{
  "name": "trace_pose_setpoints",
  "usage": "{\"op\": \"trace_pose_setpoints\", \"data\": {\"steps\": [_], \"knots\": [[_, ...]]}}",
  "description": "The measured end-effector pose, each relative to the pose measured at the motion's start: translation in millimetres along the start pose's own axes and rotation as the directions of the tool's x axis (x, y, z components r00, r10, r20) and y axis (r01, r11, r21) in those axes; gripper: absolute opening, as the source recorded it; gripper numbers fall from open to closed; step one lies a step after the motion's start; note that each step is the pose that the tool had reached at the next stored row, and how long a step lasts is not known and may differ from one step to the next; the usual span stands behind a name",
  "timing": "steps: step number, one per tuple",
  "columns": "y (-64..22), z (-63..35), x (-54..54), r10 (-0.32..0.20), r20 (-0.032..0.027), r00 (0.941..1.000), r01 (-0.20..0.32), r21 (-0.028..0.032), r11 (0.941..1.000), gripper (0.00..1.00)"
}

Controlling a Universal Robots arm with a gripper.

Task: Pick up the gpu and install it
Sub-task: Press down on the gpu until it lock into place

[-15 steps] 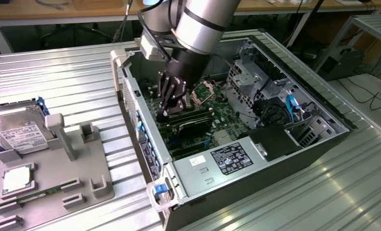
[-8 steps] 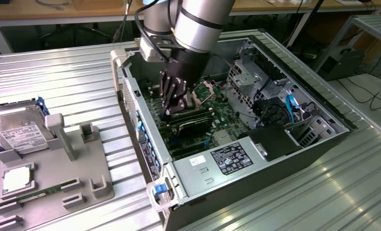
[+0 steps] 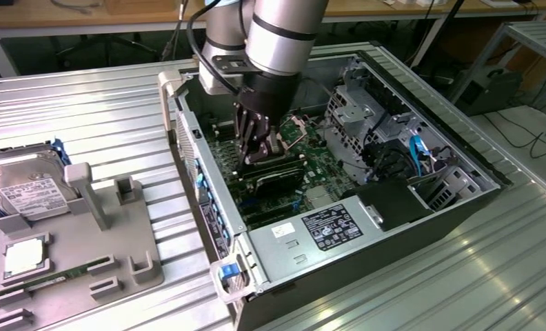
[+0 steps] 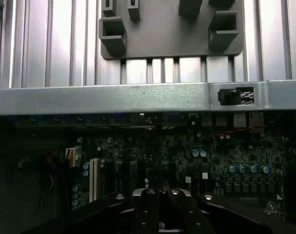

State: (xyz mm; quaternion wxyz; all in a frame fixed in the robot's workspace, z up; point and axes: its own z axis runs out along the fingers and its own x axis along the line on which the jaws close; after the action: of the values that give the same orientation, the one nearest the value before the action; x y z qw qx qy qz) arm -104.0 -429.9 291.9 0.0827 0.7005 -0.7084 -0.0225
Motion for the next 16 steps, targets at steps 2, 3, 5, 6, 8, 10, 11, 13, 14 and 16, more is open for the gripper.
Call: {"op": "trace_pose_setpoints", "data": {"steps": [2, 3, 5, 6, 8, 10, 11, 13, 14, 16], "knots": [[0.0, 0.0, 0.1, 0.000, 0.0019, 1.0000, 0.000, 0.0090, 1.0000, 0.11], [0.1, 0.1, 1.0, 0.000, 0.0050, 1.0000, 0.000, 0.0115, 0.9999, 0.11], [0.6, 0.7, 6.7, -0.001, 0.0099, 1.0000, 0.001, 0.0129, 0.9999, 0.11], [1.2, 1.0, 9.8, -0.001, 0.0103, 0.9999, 0.001, 0.0129, 0.9999, 0.11], [1.9, 1.5, 14.8, -0.001, 0.0103, 0.9999, 0.001, 0.0128, 0.9999, 0.11], [2.7, 1.8, 15.7, -0.001, 0.0104, 0.9999, 0.001, 0.0120, 0.9999, 0.11], [2.8, 1.8, 15.7, -0.001, 0.0103, 0.9999, 0.001, 0.0095, 1.0000, 0.11], [3.7, 2.0, 15.7, -0.003, 0.0103, 0.9999, 0.003, -0.0045, 1.0000, 0.11], [3.8, 2.0, 15.8, -0.004, 0.0099, 0.9999, 0.004, -0.0141, 0.9999, 0.11], [4.8, 1.1, 15.9, -0.006, 0.0091, 0.9999, 0.006, -0.0222, 0.9997, 0.11]]}}
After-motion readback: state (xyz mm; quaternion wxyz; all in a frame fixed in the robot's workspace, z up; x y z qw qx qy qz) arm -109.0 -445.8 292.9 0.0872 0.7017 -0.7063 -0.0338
